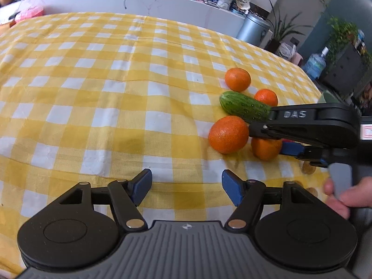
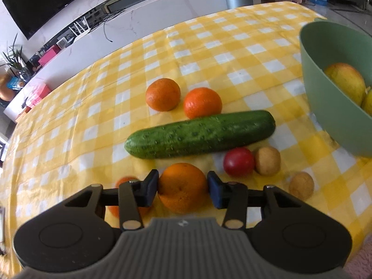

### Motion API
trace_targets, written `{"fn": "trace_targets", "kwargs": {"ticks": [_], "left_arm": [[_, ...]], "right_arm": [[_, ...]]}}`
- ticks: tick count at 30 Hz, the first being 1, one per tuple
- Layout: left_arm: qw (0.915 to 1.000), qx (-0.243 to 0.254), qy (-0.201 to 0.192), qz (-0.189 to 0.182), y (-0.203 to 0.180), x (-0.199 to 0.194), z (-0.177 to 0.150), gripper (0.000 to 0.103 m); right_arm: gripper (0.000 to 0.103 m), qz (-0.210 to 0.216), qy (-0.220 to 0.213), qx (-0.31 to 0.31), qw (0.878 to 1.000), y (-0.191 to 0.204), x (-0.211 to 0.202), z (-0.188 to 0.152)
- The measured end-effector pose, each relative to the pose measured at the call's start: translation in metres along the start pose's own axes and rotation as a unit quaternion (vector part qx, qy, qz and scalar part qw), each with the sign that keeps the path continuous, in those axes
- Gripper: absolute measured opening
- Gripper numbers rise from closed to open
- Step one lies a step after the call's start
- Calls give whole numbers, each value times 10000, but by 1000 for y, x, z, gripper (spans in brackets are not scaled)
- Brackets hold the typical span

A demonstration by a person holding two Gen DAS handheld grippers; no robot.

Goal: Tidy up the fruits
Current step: 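Grasp a mandarin orange beside the cucumber with the right tool, then grasp another mandarin orange with the left tool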

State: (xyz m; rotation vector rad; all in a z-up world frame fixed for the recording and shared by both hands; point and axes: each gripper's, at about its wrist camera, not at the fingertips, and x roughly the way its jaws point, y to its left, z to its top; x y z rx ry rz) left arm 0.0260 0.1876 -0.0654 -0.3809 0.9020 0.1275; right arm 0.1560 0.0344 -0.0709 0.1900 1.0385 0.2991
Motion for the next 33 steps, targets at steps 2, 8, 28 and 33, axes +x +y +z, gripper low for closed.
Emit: {"fn": "trace_targets", "kwargs": {"ticks": [2,8,28,33], "left_arm": [[9998,202,-7,56,-5,1,-2,86],[9976,652,-104,226,-19,4,-10,93],[9756,1852,-1171,141,-59,7,-3,79],[9744,1939,-1118,217,-65,23,1,78]], "right_arm": [[43,47,-9,-41,10000,-4,-8,-4],[43,54,-295,-76,9995,-14,-38,-15],[43,855,-239,40,9960,-41,-56,-16],[43,999,-437,67,9940,-50,-69,-9]]}}
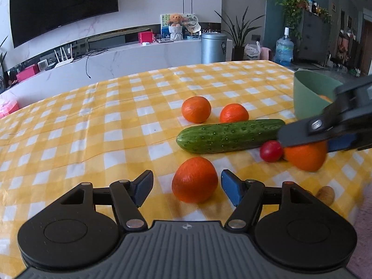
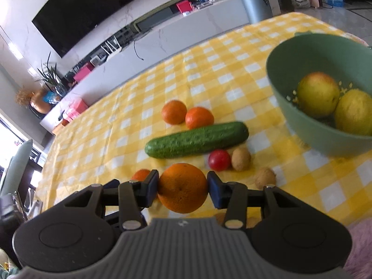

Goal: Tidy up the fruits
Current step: 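Grasp another mandarin orange with the left tool, then carry the orange into the colander and open the left tool while the right tool carries its orange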

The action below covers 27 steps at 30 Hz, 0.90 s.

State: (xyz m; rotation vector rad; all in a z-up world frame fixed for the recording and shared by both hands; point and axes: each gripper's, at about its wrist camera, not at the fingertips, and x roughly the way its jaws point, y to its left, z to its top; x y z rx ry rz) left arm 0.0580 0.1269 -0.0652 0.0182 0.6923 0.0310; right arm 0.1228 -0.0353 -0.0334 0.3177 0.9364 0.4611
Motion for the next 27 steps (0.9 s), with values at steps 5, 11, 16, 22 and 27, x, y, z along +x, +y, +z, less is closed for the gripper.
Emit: {"fn": "trace_targets", "kwargs": {"ticks": [5,11,16,22,27], "left_arm": [[9999,-38,75,-84,1,12,-5,67],[9999,-107,4,-131,0,14,-3,50],[9994,-237,-97,-229,2,7,-2,50],[9940,-797,-391,-633,11,-17,3,50],[9902,-840,-891,-672,4,-44,14,50]], "right_arm": [[43,45,-35,144,9999,-9,-4,4],[43,-49,46,-59,10000,-5,0,3],[43,-126,23,-286,9995,0,0,2],[43,-251,-166,-341,9990,2,-12,5],[43,-191,-808,-337,9960,4,-52,18]]}}
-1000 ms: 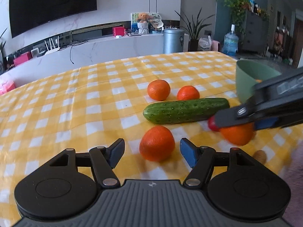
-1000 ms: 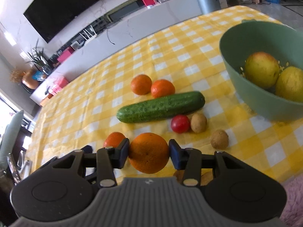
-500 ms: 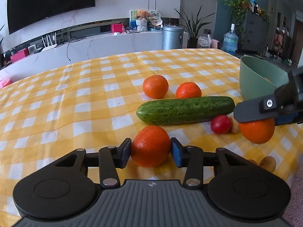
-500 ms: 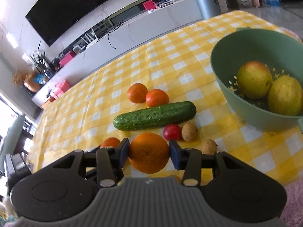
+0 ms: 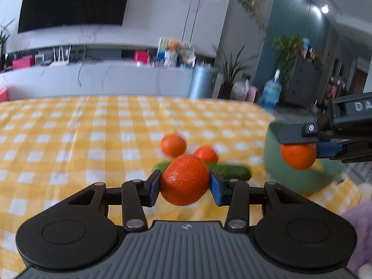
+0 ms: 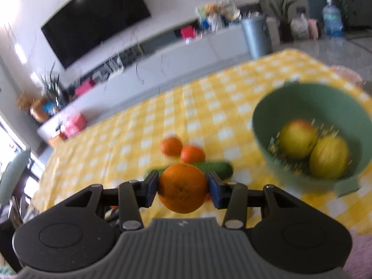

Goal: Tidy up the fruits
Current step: 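Carry the orange into the colander and open the left tool while the right tool carries its orange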

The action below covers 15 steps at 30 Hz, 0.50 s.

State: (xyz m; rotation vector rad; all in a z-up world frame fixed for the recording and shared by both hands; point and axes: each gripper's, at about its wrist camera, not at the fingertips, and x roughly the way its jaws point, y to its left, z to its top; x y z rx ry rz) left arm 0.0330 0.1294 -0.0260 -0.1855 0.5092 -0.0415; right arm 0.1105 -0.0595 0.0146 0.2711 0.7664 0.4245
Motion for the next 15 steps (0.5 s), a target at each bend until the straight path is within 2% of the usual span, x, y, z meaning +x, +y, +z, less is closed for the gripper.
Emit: {"fn": "trace_targets", "kwargs": {"ticks": [2,6,11,15], "left_arm": [[9998,42,-188,-71,-9,-8,9,50],[9992,182,-299,-182,-33,-14,30,50],[9971,350,-434,-510,-67,-14,52,50],[9942,606,-705,-543,-102,-5,61,50]], "right_arm": [[43,-70,-255,104,9996,-6,-15,7],[43,-277,-672,307,9969,-31,-39,21],[43,-673,-938,805,9901,-80,-48,27],[43,-784,-1130,1139,9839,-117,-48,28]]}}
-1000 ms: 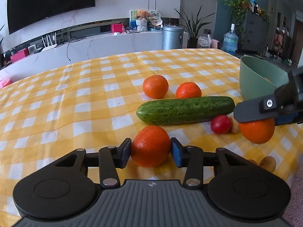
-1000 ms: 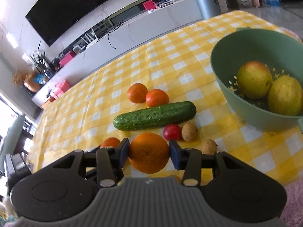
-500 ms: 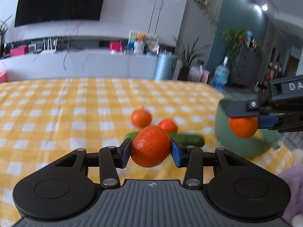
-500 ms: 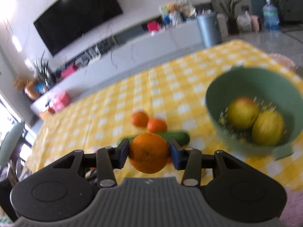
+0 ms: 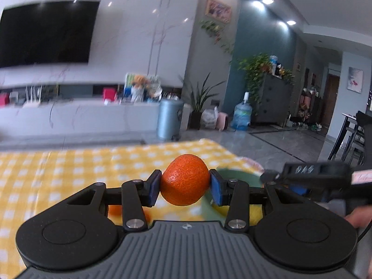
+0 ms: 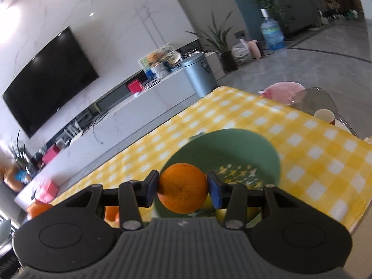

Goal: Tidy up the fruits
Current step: 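Carry the orange into the colander and open the left tool while the right tool carries its orange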

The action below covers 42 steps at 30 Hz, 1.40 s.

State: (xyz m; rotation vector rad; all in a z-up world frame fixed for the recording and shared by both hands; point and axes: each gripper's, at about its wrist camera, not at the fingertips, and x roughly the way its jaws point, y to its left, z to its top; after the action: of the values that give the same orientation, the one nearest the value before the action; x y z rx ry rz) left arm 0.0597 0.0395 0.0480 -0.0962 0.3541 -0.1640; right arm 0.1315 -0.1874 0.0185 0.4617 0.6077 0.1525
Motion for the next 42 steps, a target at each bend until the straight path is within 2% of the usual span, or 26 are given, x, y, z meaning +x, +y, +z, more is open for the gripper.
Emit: {"fn": "trace_targets", "kwargs": {"ticks": [2,5,9,16,18,21,26,36,38,42], "left_arm": [[9999,125,-8,-69,-16,13,3,50],[9994,37,197,-295,-33,41,5,50],[9959,-278,686,-516,-41,83,4,50],[9914,-80,1251,-387,-48,133,2,50],[9885,-49,1466,-359,-52,142,0,50],[9798,93,1979,-280,-58,158,-7,50],[9698,142,2383,-493,-64,158,-22,50],[9672,646,2441,-281,-79,154,-22,51],[9697,807,2297,-202,-82,150,-20,53],[9693,904,2282,-168,-84,146,-16,61]], "right_arm": [[43,32,-44,260,9996,-16,5,2],[43,190,-100,543,9983,-32,13,5],[43,396,-219,845,9954,-44,20,9],[43,492,-356,1198,9909,-61,23,15],[43,485,-344,1209,9909,-64,22,15],[43,488,-313,1313,9896,-69,20,15],[43,482,-297,1430,9881,-75,19,14],[43,455,-264,1440,9882,-74,20,14],[43,426,-280,1402,9888,-73,19,15],[43,411,-304,1330,9898,-71,19,15]]}}
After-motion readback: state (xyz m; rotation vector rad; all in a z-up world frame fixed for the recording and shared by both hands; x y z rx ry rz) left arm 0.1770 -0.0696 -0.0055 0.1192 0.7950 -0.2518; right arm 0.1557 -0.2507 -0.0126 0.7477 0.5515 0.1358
